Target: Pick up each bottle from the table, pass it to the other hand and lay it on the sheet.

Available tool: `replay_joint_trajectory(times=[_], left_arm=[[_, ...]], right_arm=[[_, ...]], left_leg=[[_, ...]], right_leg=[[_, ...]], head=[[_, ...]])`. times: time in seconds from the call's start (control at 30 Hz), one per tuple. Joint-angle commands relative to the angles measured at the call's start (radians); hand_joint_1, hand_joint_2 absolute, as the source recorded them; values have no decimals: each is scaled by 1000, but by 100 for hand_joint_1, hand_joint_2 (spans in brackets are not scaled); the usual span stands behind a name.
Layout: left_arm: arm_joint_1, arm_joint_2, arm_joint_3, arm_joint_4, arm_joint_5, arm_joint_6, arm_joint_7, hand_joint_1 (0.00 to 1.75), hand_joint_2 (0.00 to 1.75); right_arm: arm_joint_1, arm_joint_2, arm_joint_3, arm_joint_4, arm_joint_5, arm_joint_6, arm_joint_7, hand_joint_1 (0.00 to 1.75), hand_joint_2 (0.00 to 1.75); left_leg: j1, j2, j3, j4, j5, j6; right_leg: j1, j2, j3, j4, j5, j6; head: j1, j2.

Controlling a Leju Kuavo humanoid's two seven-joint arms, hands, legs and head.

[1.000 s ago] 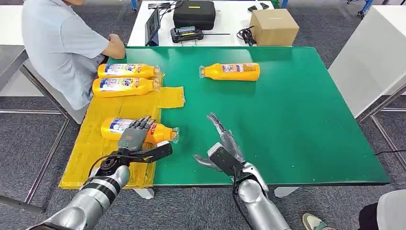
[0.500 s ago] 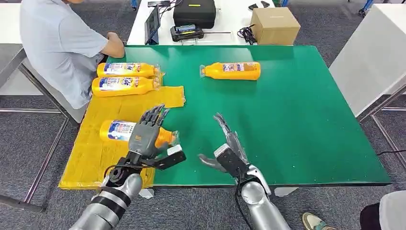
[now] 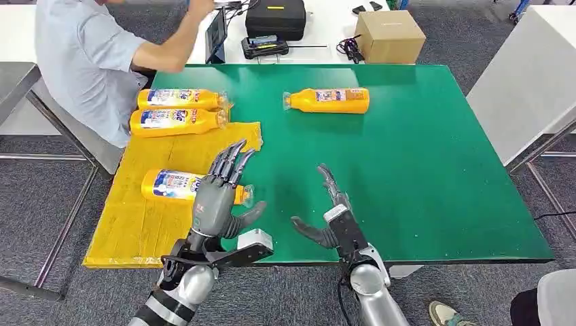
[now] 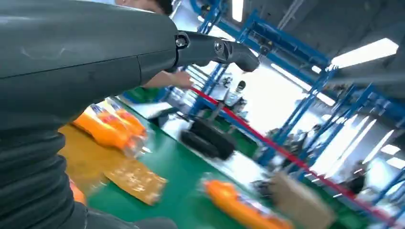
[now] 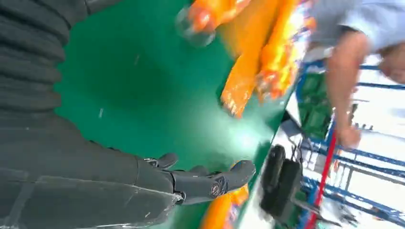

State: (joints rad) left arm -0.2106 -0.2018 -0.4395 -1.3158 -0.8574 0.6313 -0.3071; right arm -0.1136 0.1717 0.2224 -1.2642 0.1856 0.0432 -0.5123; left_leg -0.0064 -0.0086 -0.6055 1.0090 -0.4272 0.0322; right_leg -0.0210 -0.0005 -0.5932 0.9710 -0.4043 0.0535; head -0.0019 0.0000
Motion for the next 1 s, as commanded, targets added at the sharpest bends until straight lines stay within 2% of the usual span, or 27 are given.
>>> replay_joint_trajectory(times=[0.03,0.17,0.2,0.27,0.3,0.33,0.4,0.53,0.6,0.63,0.7,0.93,1.0], left_arm=[[110,-32,-12,-24,421,-148,-98,0,175],[130,-49,1,-18,558,-208,-109,0,175],[142,-48,8,-24,659,-272,-114,0,175],[154,-38,5,-29,695,-296,-113,0,175],[165,-35,8,-40,710,-299,-122,0,175],[170,-32,8,-45,712,-300,-123,0,175],[185,-27,8,-68,725,-318,-127,0,175],[211,-19,1,-86,749,-356,-104,0,175],[224,-15,-8,-106,746,-378,-108,0,175],[230,-14,-9,-115,743,-380,-107,0,175],[243,-9,-13,-136,722,-374,-104,0,175],[267,-13,0,-160,677,-345,-74,0,175],[272,-17,11,-166,687,-349,-32,0,175]], right_arm=[[98,5,-10,-223,127,-237,-33,0,175],[135,-42,1,-294,61,-112,-48,0,175],[144,-40,-12,-293,145,-192,-74,0,175],[149,-59,-14,-277,185,-207,-73,0,175],[148,-70,-12,-259,276,-266,-48,0,175],[149,-72,-14,-251,277,-269,-50,0,175],[137,-114,14,-191,533,-432,16,0,175],[128,-130,-7,-118,548,-451,43,0,175],[118,-164,16,-82,804,-561,165,0,175],[116,-167,17,-73,824,-571,177,0,175],[105,-175,22,-54,849,-571,206,0,175],[85,-201,53,-3,874,-419,315,0,175],[68,-215,60,54,880,-339,379,0,175]], left_leg=[[1,0,3,-1,-1,-2],[0,-2,2,0,-1,-1],[1,-2,4,0,-3,-2],[1,1,4,0,-3,-2],[1,0,4,-1,-3,-2],[1,-1,4,-1,-3,-2],[1,0,5,-1,-3,-3],[2,2,6,-1,-3,-3],[2,2,6,-2,-3,-3],[1,1,4,-1,-3,-2],[1,1,4,-1,-3,-2],[1,2,5,-1,-3,-2],[1,2,3,-1,-2,-2]], right_leg=[[1,0,3,-1,-1,-2],[1,-2,2,0,-2,-2],[1,-2,5,0,-3,-2],[2,0,5,-1,-2,-2],[1,-1,4,-1,-2,-2],[2,-2,5,-2,-2,-2],[1,0,5,-2,-2,-3],[2,1,6,-3,-1,-3],[2,1,6,-3,-1,-3],[2,0,5,-2,-1,-2],[2,1,4,-2,-1,-2],[2,2,5,-2,-1,-2],[1,1,3,-2,0,-2]], head=[[0,0],[0,0],[0,0],[0,0],[0,0],[0,0],[0,0],[0,0],[0,0],[0,0],[0,0],[0,0],[0,0]])
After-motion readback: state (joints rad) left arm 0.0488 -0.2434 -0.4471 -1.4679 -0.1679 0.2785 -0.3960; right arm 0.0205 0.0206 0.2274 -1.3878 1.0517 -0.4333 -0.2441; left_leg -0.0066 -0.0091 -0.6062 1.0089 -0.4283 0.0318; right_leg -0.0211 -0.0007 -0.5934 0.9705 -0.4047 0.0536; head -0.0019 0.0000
